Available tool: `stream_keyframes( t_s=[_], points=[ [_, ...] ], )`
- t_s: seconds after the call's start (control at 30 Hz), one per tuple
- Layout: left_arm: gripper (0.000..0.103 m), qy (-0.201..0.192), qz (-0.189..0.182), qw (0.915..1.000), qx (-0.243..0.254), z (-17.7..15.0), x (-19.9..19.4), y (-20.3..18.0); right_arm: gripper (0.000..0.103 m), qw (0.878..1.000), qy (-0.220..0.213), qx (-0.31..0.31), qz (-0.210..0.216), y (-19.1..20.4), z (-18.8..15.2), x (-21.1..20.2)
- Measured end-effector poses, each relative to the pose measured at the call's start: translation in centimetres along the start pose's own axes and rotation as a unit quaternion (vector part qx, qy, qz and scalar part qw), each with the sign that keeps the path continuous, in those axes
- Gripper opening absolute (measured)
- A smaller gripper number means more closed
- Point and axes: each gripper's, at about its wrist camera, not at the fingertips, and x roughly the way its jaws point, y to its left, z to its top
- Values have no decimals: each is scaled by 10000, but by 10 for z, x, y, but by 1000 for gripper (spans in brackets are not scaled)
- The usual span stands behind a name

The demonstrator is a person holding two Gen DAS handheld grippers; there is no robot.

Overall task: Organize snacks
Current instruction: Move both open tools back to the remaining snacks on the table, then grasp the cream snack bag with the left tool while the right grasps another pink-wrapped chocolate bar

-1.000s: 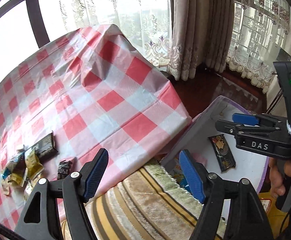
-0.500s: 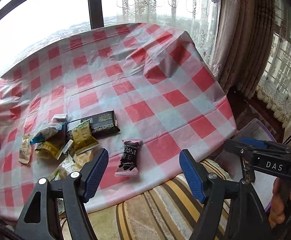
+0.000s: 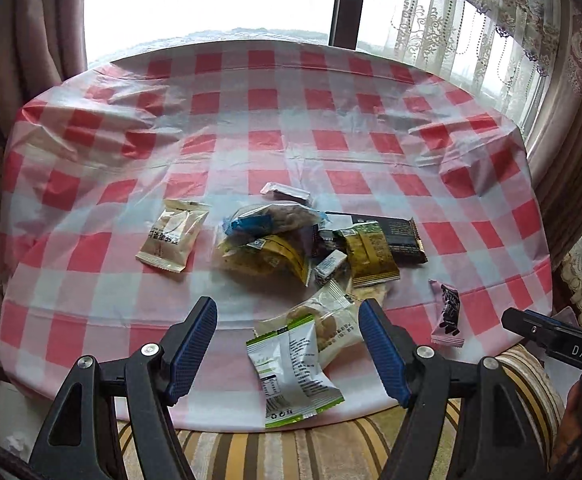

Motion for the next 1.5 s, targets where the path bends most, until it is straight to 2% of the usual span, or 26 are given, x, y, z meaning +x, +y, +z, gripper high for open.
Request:
stream_keyframes(
  t_s=[0.13,0.27,0.57,0.7,1.07,1.13,1.23,1.3,1.5],
  points=[
    [74,-24,75,9996,-255,3,7,31,64,9999,85,-121,24,17,5,15],
    [74,10,-55,9981,-608,7,16,59,64,9995,215,-220,-22,28,6,30],
    [74,195,-21,9944,-1041,20,47,106,53,9988,489,-86,-6,26,11,56],
    [74,306,-31,9933,-1114,28,67,118,52,9985,520,-135,-44,29,13,61],
    [74,593,-170,9950,-780,44,118,129,44,9979,502,-308,-264,36,17,70],
    [74,532,-183,9962,-667,47,120,128,42,9975,486,-374,-345,38,17,71],
    [68,476,-144,9977,-472,48,122,124,36,9969,466,-452,-438,40,17,72],
    [58,471,11,9982,-358,48,122,122,32,9967,461,-492,-464,41,17,72],
    [53,466,76,9985,-273,44,119,120,28,9963,456,-557,-477,42,16,72]
  ],
)
